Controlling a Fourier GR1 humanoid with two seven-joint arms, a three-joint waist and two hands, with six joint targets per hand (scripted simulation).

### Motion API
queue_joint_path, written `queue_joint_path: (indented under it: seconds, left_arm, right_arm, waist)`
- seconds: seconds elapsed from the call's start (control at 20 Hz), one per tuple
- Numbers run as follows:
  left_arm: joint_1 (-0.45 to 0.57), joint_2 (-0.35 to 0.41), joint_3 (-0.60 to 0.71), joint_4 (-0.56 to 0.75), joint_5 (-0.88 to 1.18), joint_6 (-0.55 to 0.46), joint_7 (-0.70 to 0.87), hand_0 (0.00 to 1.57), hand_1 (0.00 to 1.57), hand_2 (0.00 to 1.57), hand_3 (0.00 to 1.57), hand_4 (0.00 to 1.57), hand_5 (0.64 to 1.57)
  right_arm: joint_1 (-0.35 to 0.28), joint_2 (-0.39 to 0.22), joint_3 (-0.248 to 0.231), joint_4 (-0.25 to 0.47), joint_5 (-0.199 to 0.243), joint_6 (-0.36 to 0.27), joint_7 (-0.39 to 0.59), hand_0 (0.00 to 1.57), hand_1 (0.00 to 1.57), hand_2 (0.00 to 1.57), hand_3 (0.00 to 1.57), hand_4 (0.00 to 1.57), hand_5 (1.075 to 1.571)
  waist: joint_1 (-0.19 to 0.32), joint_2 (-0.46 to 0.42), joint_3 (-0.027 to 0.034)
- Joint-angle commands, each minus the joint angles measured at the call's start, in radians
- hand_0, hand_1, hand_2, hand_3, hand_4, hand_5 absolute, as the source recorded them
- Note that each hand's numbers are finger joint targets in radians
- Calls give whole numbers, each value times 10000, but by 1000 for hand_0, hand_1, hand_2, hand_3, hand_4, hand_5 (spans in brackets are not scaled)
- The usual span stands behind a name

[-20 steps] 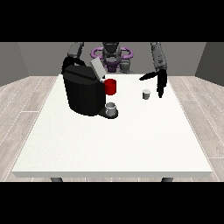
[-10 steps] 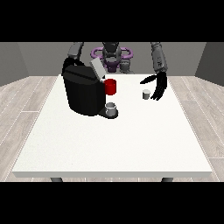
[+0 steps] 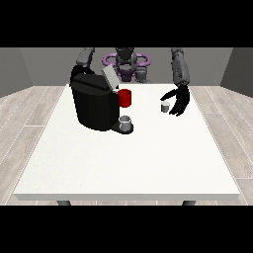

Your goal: Insert the coffee pod into the coffee machine and close the lid

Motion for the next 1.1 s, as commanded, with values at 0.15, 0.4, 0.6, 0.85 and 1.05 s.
queue_joint_path:
  seconds: [0.15, 0.4, 0.6, 0.85, 1.05]
  left_arm:
    - [-43, -676, -140, 511, -715, 1423, -409, 719, 719, 864, 649, 229, 1571]
    - [-852, 109, 250, 968, -816, 1274, -503, 836, 836, 974, 748, 380, 1571]
    - [-788, -87, -213, 1257, -1577, 1985, -358, 930, 930, 1040, 820, 281, 1571]
    - [-680, -319, -443, 1339, -1946, 2061, -293, 1174, 1174, 1286, 1183, 412, 1571]
    - [-1095, 106, -180, 1313, -1633, 1388, -1602, 1424, 1424, 1457, 1423, 564, 1571]
  right_arm:
    - [140, -105, -110, 59, -140, 137, 17, 0, 0, 0, 0, 524, 1571]
    - [-241, -119, -316, 106, -429, 170, 51, 0, 0, 0, 0, 505, 1571]
    - [-125, 86, -34, 81, -307, 167, -235, 0, 0, 0, 0, 535, 1571]
    - [473, 176, -38, 191, -424, 218, -354, 0, 0, 0, 0, 398, 1571]
    - [-353, -94, -393, 65, -525, 19, 380, 0, 0, 0, 0, 429, 1571]
  waist:
    - [-68, -217, -6]
    - [-160, 82, -6]
    - [-343, 260, -5]
    - [-232, -376, -3]
    - [-48, -12, -7]
